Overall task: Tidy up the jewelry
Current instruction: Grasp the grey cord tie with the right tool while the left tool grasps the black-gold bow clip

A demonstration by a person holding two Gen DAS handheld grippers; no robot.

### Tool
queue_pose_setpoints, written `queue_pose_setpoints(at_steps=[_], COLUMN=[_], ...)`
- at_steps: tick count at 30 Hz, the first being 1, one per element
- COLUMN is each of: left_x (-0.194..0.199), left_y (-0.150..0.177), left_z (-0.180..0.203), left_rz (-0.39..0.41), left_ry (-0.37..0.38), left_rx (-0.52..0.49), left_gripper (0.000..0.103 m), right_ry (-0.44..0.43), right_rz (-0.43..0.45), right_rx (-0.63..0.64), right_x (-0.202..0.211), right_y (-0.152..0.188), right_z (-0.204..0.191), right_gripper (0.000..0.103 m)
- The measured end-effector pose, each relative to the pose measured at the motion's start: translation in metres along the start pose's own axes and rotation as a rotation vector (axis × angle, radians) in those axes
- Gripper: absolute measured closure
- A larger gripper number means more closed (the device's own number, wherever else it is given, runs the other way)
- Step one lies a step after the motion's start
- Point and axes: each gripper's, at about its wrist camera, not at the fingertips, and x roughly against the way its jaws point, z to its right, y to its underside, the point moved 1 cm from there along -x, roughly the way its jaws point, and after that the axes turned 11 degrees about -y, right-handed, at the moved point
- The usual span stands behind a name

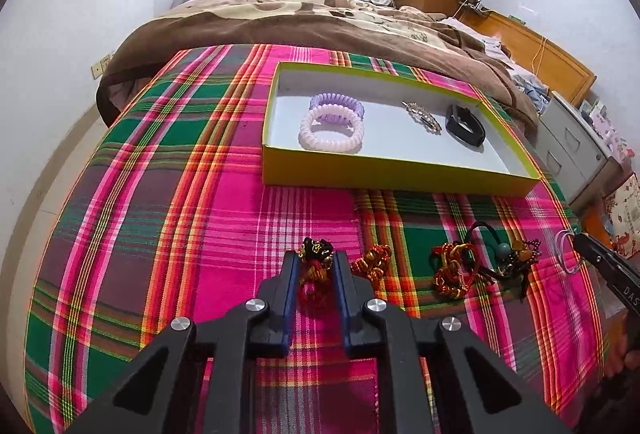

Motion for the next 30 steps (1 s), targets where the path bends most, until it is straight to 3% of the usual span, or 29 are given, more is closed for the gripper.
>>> queue_pose_setpoints(at_steps=[2, 3, 14, 17, 21, 27, 30], left_x=[0.004, 0.005, 0.005, 0.001, 0.002, -0.007, -0.008], left_y=[0.000, -0.001, 0.000, 0.001, -0.002, -0.001, -0.001], left_z=[-0.004, -0.005, -0.022, -0.027, -0.020, -0.007, -0.008], left_rz=[0.015, 0.016, -0.011, -0.037, -0.030, -0.051, -0.052], left_ry=[0.023, 0.039, 0.046, 0.040, 0.067, 0.002, 0.006], left_rx=[0.022, 0.027, 0.083, 0.092, 0.071, 0.023, 0.032], left_gripper=[0.087, 0.099, 0.099, 0.095, 0.061, 0.062, 0.073], right_ry=[0.000, 0.000, -0.006, -0.007, -0.007, -0.007, -0.005], right_rz=[-0.001, 0.000, 0.004, 0.004, -0.002, -0.007, -0.011], right_rx=[-0.001, -0.002, -0.003, -0.002, 0.000, 0.005, 0.004], right_x=[0.000, 0.000, 0.003, 0.003, 0.002, 0.002, 0.001], right_y=[0.000, 0.000, 0.004, 0.004, 0.004, 0.004, 0.003], right_z=[0.000, 0.000, -0.001, -0.001, -0.003, -0.004, -0.004], right_gripper=[0.085, 0.085, 0.085, 0.085, 0.085, 0.085, 0.085])
